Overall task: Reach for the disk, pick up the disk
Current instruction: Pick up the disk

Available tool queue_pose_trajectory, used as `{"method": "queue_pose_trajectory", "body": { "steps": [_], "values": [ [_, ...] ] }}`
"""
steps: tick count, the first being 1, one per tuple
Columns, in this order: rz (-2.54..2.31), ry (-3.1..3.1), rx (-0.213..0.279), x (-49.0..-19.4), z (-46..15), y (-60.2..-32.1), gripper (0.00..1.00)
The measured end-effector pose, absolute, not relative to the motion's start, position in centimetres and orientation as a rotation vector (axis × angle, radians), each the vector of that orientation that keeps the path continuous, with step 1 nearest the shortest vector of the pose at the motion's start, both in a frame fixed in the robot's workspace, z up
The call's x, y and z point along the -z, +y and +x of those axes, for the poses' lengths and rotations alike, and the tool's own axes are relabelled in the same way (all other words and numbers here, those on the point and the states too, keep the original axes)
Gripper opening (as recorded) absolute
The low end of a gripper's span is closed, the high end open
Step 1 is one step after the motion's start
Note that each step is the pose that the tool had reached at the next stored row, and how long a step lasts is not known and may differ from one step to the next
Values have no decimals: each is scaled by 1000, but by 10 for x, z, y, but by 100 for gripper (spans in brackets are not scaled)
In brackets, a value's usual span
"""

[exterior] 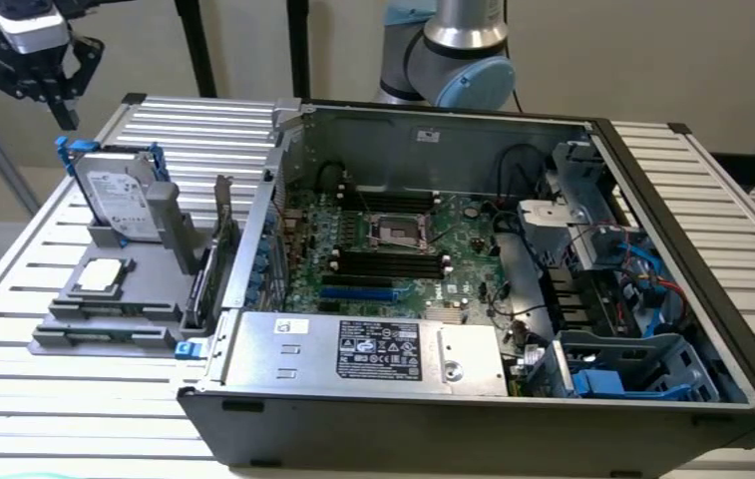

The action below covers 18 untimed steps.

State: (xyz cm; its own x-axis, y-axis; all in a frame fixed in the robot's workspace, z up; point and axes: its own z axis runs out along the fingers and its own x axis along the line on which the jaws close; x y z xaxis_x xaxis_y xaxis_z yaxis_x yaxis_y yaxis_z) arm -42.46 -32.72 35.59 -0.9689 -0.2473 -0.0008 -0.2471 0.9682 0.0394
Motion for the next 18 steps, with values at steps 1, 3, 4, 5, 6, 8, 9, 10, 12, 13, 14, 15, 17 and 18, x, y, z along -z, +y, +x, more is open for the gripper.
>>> {"method": "queue_pose_trajectory", "body": {
  "steps": [1,3,4,5,6,8,9,10,12,13,14,15,17,18],
  "values": [
    [419,-3108,61,-356,-425,-327,11],
    [475,-3100,61,-356,-425,-327,11],
    [503,-3095,61,-356,-425,-327,11],
    [532,-3090,61,-356,-425,-327,11],
    [559,-3084,61,-356,-425,-327,11],
    [614,-3073,61,-356,-425,-327,11],
    [643,-3067,61,-356,-425,-327,11],
    [670,-3061,60,-356,-425,-327,11],
    [726,-3047,60,-356,-425,-327,11],
    [753,-3040,60,-356,-425,-327,11],
    [782,-3033,60,-356,-425,-327,11],
    [809,-3025,60,-356,-425,-327,11],
    [864,-3009,60,-356,-425,-327,11],
    [891,-3001,59,-356,-425,-327,11]
  ]
}}
